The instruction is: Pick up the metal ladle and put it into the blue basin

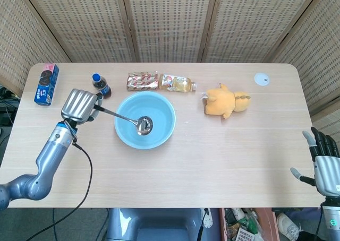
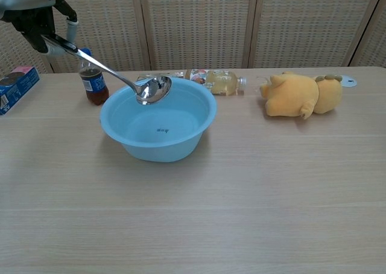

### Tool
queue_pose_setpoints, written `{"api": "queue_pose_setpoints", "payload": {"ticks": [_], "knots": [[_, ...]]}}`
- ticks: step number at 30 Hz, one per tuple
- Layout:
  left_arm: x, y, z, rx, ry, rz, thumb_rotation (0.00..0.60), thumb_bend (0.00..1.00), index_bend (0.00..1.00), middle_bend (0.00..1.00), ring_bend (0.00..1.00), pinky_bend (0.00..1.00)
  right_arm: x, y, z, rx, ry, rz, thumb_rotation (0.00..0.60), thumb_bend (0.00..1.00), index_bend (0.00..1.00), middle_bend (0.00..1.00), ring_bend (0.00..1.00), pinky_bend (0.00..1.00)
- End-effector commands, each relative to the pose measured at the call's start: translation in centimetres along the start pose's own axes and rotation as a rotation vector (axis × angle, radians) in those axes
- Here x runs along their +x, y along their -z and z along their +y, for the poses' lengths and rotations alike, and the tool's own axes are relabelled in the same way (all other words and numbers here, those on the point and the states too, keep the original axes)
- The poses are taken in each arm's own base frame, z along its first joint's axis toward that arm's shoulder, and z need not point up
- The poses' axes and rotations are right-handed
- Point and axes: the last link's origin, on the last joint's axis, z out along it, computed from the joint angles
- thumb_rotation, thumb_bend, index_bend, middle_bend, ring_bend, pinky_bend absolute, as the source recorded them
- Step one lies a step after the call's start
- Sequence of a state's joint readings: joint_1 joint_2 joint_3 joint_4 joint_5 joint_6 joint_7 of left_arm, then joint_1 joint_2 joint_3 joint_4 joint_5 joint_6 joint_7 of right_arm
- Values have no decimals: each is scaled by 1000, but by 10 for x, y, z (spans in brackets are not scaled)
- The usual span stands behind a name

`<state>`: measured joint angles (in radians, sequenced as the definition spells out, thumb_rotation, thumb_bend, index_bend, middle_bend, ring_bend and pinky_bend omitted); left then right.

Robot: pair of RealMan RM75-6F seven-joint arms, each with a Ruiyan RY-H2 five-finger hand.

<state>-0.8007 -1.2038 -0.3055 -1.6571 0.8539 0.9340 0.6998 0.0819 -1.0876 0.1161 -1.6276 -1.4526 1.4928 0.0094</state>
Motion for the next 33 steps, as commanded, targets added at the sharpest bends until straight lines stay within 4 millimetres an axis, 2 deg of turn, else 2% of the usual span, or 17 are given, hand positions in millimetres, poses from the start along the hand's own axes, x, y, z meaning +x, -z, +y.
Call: {"api": "queue_pose_setpoints", "payload": {"ticks": [1, 9, 16, 24, 33], "knots": [[5, -23, 5, 26, -55, -20, 600, 576, 818, 1000, 977, 1000, 1, -4, 5, -13, -7, -4, 600, 0, 0, 0, 0, 0], [-5, -57, 11, 84, -169, -83, 600, 577, 822, 1000, 977, 1000, 7, -7, 11, -31, -21, 14, 600, 0, 0, 0, 0, 0], [-20, -78, 32, 71, -219, -125, 600, 576, 823, 1000, 977, 1000, 9, -9, 16, -59, -28, 23, 600, 0, 0, 0, 0, 0], [-28, -87, 61, 40, -375, -118, 600, 576, 823, 1000, 977, 1000, 12, -12, 23, -81, -42, 23, 600, 0, 0, 0, 0, 0], [-33, -89, 84, 17, -437, -120, 600, 576, 823, 1000, 977, 1000, 13, -12, 25, -87, -56, 21, 600, 0, 0, 0, 0, 0]]}}
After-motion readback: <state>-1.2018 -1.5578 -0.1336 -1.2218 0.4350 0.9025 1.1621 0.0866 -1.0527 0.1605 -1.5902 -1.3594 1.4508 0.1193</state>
